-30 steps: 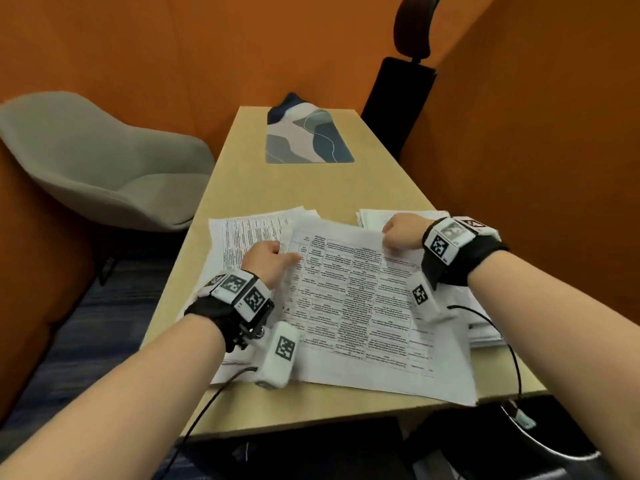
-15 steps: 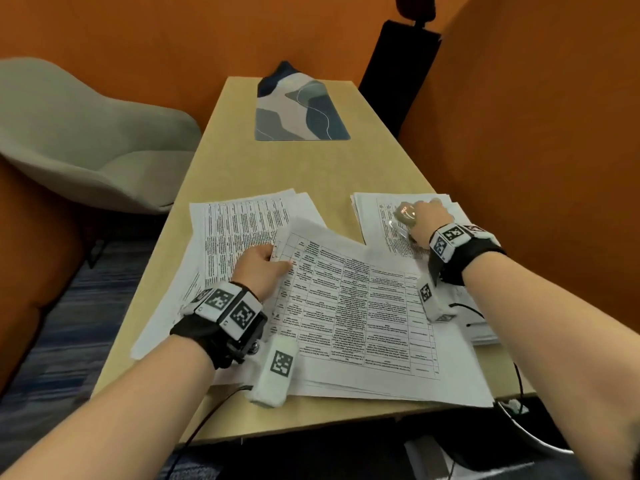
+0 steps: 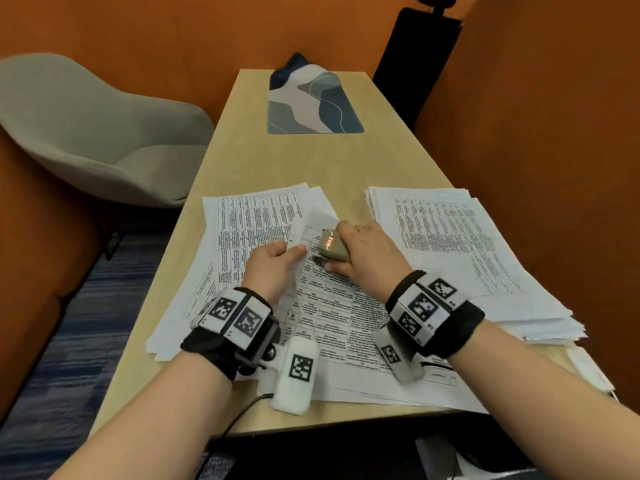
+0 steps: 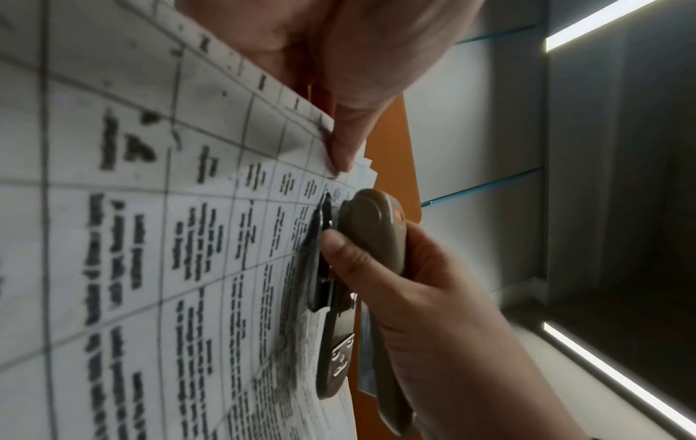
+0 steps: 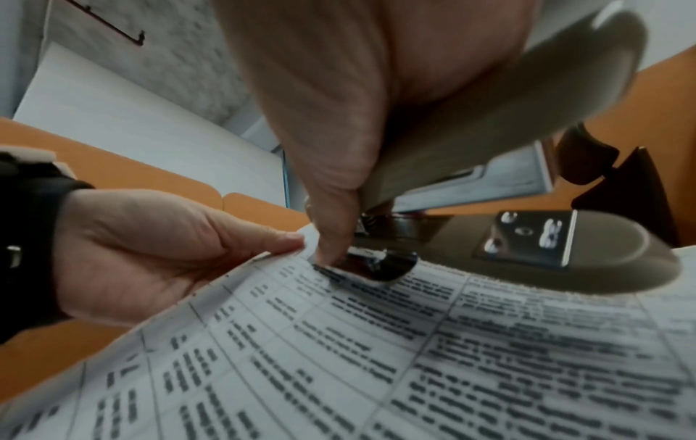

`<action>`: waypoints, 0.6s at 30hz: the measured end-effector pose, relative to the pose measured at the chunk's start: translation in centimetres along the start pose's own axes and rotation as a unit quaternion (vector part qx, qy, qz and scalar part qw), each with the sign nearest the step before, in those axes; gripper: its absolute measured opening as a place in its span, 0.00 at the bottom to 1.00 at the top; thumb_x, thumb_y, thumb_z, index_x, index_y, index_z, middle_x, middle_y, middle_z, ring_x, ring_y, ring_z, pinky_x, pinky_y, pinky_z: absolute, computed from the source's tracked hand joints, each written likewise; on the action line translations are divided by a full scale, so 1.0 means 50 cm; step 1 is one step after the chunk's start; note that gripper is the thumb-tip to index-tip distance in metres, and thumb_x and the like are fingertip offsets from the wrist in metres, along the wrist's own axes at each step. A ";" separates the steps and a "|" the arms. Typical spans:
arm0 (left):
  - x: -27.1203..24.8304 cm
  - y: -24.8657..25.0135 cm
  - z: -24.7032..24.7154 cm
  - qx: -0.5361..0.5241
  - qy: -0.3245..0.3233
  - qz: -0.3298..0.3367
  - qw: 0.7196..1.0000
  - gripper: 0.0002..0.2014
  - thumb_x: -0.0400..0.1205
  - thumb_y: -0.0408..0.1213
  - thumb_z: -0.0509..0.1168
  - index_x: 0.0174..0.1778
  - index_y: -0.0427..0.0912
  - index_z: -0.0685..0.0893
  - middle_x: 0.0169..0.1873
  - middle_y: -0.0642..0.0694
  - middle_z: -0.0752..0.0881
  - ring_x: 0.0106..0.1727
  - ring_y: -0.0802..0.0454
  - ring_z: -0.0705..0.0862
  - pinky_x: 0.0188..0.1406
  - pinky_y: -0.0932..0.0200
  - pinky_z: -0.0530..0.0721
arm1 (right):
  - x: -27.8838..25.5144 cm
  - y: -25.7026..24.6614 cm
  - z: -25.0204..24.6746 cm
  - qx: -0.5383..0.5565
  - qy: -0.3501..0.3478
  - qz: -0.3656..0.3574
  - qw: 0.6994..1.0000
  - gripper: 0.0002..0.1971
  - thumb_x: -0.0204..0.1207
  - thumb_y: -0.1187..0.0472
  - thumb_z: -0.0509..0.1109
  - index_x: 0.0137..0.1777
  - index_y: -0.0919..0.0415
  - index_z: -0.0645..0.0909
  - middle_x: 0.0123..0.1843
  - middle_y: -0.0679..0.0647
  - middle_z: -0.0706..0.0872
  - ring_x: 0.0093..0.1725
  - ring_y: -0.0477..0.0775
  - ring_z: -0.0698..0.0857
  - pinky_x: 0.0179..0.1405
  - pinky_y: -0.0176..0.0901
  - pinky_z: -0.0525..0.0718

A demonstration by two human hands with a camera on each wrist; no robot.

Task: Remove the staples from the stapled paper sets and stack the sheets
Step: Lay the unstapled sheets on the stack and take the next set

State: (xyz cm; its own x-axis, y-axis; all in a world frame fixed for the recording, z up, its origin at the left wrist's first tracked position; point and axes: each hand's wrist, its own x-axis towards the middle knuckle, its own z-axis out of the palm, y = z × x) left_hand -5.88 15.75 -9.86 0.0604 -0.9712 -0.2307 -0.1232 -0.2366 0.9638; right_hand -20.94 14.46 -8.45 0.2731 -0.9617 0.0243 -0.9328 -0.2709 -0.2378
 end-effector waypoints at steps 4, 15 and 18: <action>-0.003 -0.004 -0.004 -0.023 -0.003 -0.001 1.000 0.12 0.80 0.37 0.66 0.46 0.30 0.86 0.44 0.32 0.89 0.48 0.34 0.88 0.55 0.36 0.84 | -0.002 -0.010 0.006 -0.028 0.037 -0.007 0.999 0.25 0.76 0.42 0.66 0.63 0.60 0.69 0.59 0.58 0.82 0.61 0.58 0.72 0.53 0.46 0.70; -0.008 -0.006 0.000 -0.123 -0.037 -0.053 0.990 0.07 0.80 0.29 0.64 0.37 0.33 0.84 0.27 0.41 0.87 0.28 0.49 0.86 0.37 0.55 0.86 | -0.006 -0.020 -0.004 0.003 0.075 -0.057 0.996 0.25 0.75 0.38 0.64 0.59 0.56 0.67 0.54 0.55 0.80 0.51 0.58 0.81 0.38 0.42 0.69; -0.008 -0.005 0.000 -0.128 -0.025 -0.077 0.989 0.08 0.80 0.26 0.63 0.35 0.32 0.82 0.24 0.41 0.85 0.25 0.48 0.83 0.30 0.59 0.83 | -0.014 -0.021 -0.006 -0.028 0.096 -0.082 0.992 0.26 0.74 0.36 0.64 0.60 0.56 0.69 0.53 0.53 0.81 0.49 0.57 0.82 0.37 0.42 0.69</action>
State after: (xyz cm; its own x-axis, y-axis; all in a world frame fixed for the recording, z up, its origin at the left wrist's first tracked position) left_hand -5.88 16.18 -10.04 0.0099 -0.9262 -0.3768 0.1383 -0.3720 0.9179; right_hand -20.20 15.39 -7.94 0.3774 -0.8935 0.2432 -0.8927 -0.4209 -0.1612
